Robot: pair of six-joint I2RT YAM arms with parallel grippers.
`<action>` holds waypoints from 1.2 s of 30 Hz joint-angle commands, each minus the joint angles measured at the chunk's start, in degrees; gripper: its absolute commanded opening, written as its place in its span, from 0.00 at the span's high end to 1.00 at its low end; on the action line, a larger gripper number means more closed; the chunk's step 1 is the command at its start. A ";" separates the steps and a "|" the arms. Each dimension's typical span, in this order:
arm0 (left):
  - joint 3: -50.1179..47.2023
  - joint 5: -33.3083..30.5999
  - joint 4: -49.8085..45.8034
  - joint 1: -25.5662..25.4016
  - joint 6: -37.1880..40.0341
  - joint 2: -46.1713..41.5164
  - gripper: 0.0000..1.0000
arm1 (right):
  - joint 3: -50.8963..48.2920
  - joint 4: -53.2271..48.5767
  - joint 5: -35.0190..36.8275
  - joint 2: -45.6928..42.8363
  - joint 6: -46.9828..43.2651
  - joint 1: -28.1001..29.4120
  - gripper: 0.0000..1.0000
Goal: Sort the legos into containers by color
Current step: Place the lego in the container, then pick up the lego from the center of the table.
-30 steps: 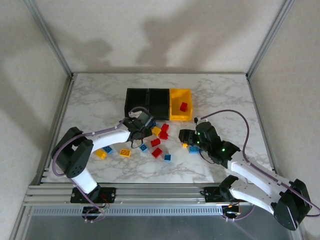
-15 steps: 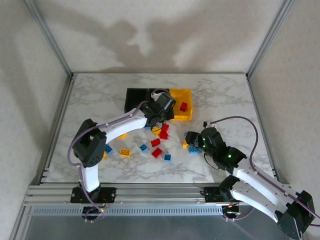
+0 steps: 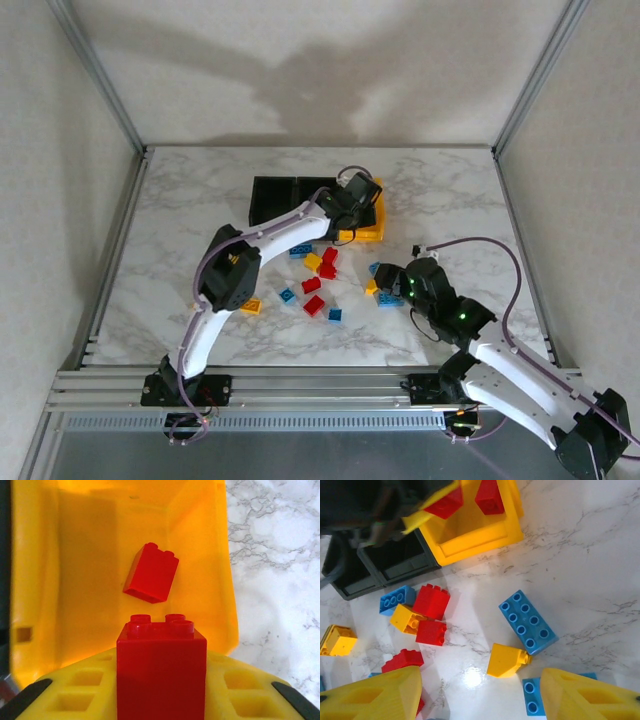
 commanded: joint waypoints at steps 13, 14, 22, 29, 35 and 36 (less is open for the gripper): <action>10.92 -1.47 -6.96 0.38 2.52 7.82 0.59 | -0.59 -3.05 1.49 -4.27 0.41 -0.23 0.35; 11.03 -1.60 -6.94 0.43 2.61 7.81 0.56 | -0.59 -3.13 1.61 -4.22 0.45 -0.24 0.35; 10.91 -1.00 -7.05 0.35 3.12 5.53 0.50 | 0.02 -3.54 2.19 -4.02 -0.03 -0.24 0.32; 4.57 0.15 -4.98 -0.86 3.95 -3.54 0.51 | 1.95 -2.94 1.43 -3.65 -2.56 -0.24 0.32; -13.48 0.77 -0.23 -1.33 4.74 -18.69 0.50 | 3.60 -1.42 -1.91 -1.43 -5.79 -0.24 0.33; -16.73 0.68 0.37 -1.33 4.72 -21.01 0.50 | 3.88 -0.90 -2.50 -0.63 -6.07 -0.25 0.33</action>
